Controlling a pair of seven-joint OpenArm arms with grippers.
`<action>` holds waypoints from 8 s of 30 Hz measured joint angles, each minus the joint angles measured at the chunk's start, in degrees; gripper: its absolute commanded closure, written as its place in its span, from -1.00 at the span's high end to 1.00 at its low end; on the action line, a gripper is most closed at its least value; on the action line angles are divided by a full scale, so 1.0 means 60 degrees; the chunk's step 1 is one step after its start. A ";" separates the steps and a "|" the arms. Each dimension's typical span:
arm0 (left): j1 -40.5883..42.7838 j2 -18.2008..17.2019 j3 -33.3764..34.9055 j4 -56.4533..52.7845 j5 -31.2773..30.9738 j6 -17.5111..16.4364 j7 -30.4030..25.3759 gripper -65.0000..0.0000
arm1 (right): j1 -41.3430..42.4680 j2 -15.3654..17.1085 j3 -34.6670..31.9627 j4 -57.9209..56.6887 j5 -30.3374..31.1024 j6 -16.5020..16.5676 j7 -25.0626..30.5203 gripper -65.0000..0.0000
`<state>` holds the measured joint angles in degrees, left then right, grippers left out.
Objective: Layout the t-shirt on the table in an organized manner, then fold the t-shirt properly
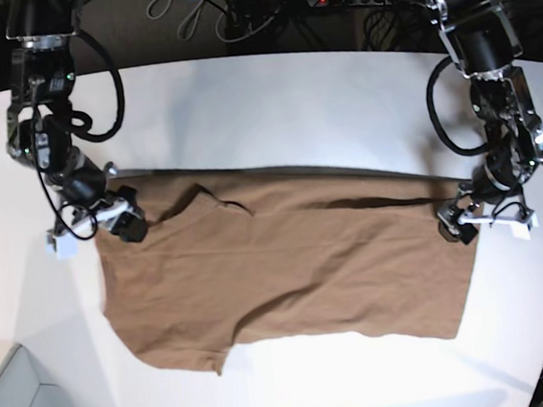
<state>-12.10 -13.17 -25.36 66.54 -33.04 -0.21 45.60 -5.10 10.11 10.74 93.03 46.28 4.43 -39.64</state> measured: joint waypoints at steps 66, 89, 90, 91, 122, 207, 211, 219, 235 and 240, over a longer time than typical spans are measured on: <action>0.0266 -0.0073 -0.0393 -0.0637 -0.0044 -0.0135 -0.0455 -0.60 | -0.2131 0.0036 0.1832 0.1577 -0.0015 0.0004 -0.0131 -0.27; 0.0306 -0.0047 -0.0379 -0.0594 -0.0109 -0.0106 -0.0313 -0.99 | -0.0827 0.0029 0.1763 -0.0532 -0.0080 0.0007 -0.0029 0.07; 0.0306 -0.0047 -0.0379 -0.0594 -0.0109 -0.0106 -0.0313 -0.99 | -0.0827 0.0015 0.1763 -0.0561 -0.0080 0.0007 -0.0029 0.07; 0.0310 -0.0047 -0.0379 -0.0594 -0.0109 -0.0106 -0.0313 -0.99 | -0.0827 0.0000 0.1763 -0.0579 -0.0084 0.0004 -0.0029 0.07; 0.3464 0.0477 -0.1585 0.2871 -0.1370 -0.0036 0.0204 -0.99 | -0.3020 -0.0474 0.3162 0.0681 0.0051 0.0040 -0.0182 -1.00; 0.0331 0.0106 -0.3005 0.3049 -0.0127 0.0040 0.2186 0.31 | 0.4900 0.2477 -0.3238 -0.6291 -0.3268 0.2047 0.2634 0.41; -0.0248 0.0106 -0.2586 0.2641 0.0470 0.0011 0.2138 0.31 | 0.5271 0.2390 -0.3322 -0.7490 -0.3595 0.2051 0.3257 0.41; -0.0448 0.0040 -0.2029 0.1330 0.0845 0.0044 0.0739 0.31 | 0.5289 0.2208 -0.3315 -0.8003 -0.3636 0.2827 0.3592 0.40; -0.0477 -0.0186 -0.1173 0.0586 0.0725 0.0011 -0.0255 0.31 | 0.5187 0.1836 -0.3322 -0.8000 -0.3636 0.3049 0.3708 0.40; -0.0656 -0.0182 -0.1173 0.0004 0.0743 0.0022 -0.0390 0.31 | 0.5023 0.1723 -0.3275 -0.8007 -0.3617 0.3045 0.3719 0.26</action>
<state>-16.03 -14.26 -32.40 66.57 -28.58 -0.08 43.27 25.04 20.45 -8.91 44.99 24.58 22.70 -17.32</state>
